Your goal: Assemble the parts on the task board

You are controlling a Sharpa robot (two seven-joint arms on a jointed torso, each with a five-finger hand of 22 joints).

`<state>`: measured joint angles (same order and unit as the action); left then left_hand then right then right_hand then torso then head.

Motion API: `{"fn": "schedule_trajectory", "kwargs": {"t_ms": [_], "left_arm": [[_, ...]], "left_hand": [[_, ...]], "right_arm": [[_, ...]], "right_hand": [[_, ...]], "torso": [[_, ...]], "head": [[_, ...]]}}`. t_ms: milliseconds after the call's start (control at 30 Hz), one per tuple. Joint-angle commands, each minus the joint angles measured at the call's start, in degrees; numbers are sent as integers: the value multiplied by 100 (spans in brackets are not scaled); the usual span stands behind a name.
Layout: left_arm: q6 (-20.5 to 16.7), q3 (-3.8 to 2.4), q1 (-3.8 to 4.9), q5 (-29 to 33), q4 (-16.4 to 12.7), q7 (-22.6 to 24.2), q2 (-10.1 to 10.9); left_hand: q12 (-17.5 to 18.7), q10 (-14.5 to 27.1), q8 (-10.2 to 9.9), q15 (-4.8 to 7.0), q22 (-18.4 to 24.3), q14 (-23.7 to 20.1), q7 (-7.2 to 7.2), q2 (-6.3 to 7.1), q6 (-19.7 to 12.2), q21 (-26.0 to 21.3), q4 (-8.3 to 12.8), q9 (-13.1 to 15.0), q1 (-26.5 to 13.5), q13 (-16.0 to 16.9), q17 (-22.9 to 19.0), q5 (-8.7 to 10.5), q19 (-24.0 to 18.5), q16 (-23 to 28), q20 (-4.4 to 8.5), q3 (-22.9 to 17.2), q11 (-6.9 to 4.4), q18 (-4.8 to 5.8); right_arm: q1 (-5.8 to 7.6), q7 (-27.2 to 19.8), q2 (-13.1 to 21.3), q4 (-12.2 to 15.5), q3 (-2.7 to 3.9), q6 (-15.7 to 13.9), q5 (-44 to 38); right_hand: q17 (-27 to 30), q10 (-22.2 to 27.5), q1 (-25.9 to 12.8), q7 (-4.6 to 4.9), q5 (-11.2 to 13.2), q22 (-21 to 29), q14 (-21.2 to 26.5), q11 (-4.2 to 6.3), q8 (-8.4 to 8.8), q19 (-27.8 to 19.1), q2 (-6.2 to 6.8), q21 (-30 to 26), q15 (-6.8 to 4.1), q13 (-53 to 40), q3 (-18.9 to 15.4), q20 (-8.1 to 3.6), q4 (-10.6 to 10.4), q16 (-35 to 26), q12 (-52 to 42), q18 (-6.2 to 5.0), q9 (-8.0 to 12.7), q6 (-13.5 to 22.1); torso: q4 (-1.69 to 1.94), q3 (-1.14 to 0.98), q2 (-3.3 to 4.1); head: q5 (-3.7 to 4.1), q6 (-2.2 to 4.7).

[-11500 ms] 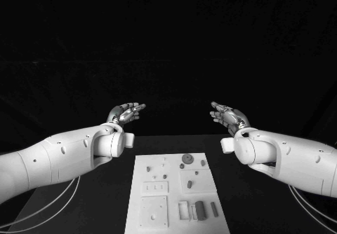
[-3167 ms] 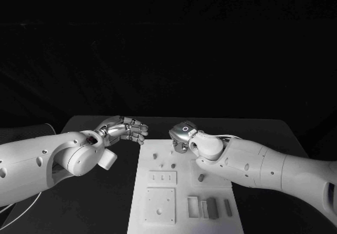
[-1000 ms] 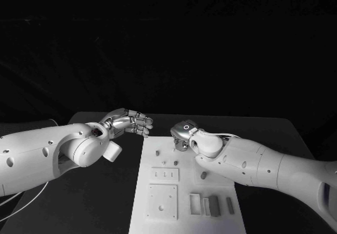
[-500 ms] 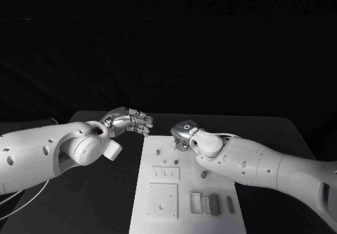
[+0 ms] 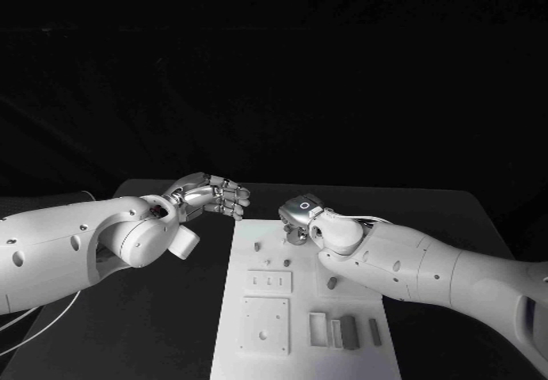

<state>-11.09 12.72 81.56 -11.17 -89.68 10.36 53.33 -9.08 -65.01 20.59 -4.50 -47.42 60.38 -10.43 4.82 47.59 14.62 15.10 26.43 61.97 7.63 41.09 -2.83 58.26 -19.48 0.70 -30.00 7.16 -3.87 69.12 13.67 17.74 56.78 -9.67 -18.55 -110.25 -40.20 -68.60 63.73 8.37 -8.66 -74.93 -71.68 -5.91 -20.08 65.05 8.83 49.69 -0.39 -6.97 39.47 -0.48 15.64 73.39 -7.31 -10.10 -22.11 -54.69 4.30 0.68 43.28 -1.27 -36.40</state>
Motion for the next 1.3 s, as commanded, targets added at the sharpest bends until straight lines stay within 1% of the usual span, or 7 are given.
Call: {"fn": "schedule_trajectory", "kwargs": {"t_ms": [33,167,400,533,700,933,1300], "left_arm": [[6,-6,17,-7,-14,30,-8],[5,-6,18,-7,-13,30,-7],[6,-6,20,-7,-10,26,-8],[5,-6,21,-7,-9,25,-8],[4,-6,22,-7,-6,24,-11],[6,-6,24,-7,-1,20,-5],[-9,-6,28,-7,14,18,30]], "left_hand": [[19,-11,-19,-14,-6,-8,0,57,-35,-36,32,-10,0,-6,7,-1,11,29,31,10,44,-61],[21,-11,-18,-14,-7,-9,0,60,-36,-37,30,-10,-3,-6,8,-1,11,30,30,11,44,-61],[24,-12,-19,-14,-7,-9,0,63,-37,-38,30,-11,-5,-6,11,-1,10,33,31,12,44,-61],[25,-12,-19,-14,-8,-10,0,63,-37,-39,29,-11,-4,-6,12,-1,10,34,31,12,44,-61],[27,-13,-18,-14,-8,-10,0,62,-37,-40,29,-11,-4,-6,13,-1,10,35,31,11,44,-61],[29,-14,-18,-14,-9,-10,0,62,-37,-41,29,-12,-2,-6,15,-1,10,37,32,10,44,-62],[31,-15,-17,-14,-9,-10,0,64,-37,-42,31,-12,0,-6,18,-1,10,38,32,10,44,-62]], "right_arm": [[-4,-36,-11,-12,-4,-47,67],[-4,-41,-14,-19,-5,-58,107],[-4,-49,-13,-14,-5,-61,140],[-4,-66,-11,-5,-5,-73,174],[-4,-80,-10,1,-5,-47,204],[-4,-84,44,54,-5,-162,230],[-1,-241,285,338,-2,-334,486]], "right_hand": [[11,72,1,28,-11,-70,36,-20,36,-45,64,-29,14,10,-5,7,-47,-28,38,-490,12,77],[21,146,22,79,-9,-70,79,-52,93,-80,141,-62,45,22,0,34,-97,-40,77,-490,33,193],[23,153,33,86,-10,-71,88,-56,97,-85,143,-68,49,21,3,39,-111,-40,80,-490,34,206],[22,146,55,83,-10,-75,85,-54,88,-81,102,-67,47,17,10,41,-126,-32,74,-490,29,198],[22,121,139,59,-6,-94,58,-43,51,-58,-78,-48,37,0,12,29,-76,-4,53,-490,9,154],[25,123,140,58,-5,-98,56,-43,48,-60,-72,-45,37,-3,-9,29,-41,0,51,-490,7,153],[53,215,41,114,-11,-86,67,-79,110,-60,261,-73,71,10,-44,42,-181,-15,95,-490,34,282]], "torso": [[-1,0,-2],[-1,-1,-1],[1,-1,1],[1,1,0],[3,2,-1],[0,3,-2],[-11,-2,0]], "head": [[-3,-2],[-4,-6],[-6,-7],[-7,-9],[-12,-9],[-13,-9],[-24,0]]}}
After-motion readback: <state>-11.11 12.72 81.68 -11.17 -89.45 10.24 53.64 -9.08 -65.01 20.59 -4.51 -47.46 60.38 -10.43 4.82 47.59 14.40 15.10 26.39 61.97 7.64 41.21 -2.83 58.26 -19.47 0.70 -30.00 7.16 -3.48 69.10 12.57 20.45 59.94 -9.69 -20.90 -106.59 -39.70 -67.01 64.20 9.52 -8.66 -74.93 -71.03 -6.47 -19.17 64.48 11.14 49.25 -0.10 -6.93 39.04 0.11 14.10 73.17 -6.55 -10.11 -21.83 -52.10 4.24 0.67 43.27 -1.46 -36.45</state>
